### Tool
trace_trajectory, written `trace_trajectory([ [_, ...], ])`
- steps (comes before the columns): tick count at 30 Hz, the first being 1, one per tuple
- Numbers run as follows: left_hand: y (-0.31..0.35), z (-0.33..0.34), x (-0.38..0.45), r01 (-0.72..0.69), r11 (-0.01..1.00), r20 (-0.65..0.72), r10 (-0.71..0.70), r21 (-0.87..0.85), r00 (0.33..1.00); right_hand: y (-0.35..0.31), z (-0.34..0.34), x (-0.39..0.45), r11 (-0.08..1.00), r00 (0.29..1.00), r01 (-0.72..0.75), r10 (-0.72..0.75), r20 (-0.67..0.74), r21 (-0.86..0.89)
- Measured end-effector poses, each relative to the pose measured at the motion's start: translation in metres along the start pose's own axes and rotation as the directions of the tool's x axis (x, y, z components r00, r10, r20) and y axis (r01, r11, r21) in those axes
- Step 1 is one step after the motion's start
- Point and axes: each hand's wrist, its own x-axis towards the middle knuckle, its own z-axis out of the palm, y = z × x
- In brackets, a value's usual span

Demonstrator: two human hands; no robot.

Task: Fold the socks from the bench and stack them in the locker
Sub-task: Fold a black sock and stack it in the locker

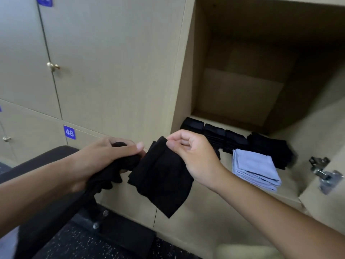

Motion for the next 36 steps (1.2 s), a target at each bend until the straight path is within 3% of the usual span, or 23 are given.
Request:
trace_trajectory([
  [4,0.003,0.005,0.006,0.001,1.0,0.037,-0.001,0.015,0.999,0.002,-0.009,-0.004,1.0,1.0,-0.006,0.006,-0.003,-0.008],
  [16,0.011,0.03,0.019,0.061,0.998,0.151,-0.061,0.002,0.987,-0.003,-0.038,-0.015,0.997,0.987,0.038,-0.026,0.161,-0.074],
  [23,0.012,0.036,0.026,0.086,0.996,0.134,-0.084,-0.007,0.987,0.0,-0.042,-0.017,0.98,0.969,0.031,0.019,0.247,-0.196],
  [32,0.016,0.045,0.034,0.048,0.996,0.144,-0.058,0.07,0.988,0.0,-0.037,-0.02,0.972,0.994,0.011,0.015,0.108,-0.234],
  [36,0.018,0.057,0.04,-0.057,0.995,0.169,0.043,0.078,0.985,0.0,-0.044,-0.022,0.963,0.999,-0.001,0.01,0.03,-0.268],
])
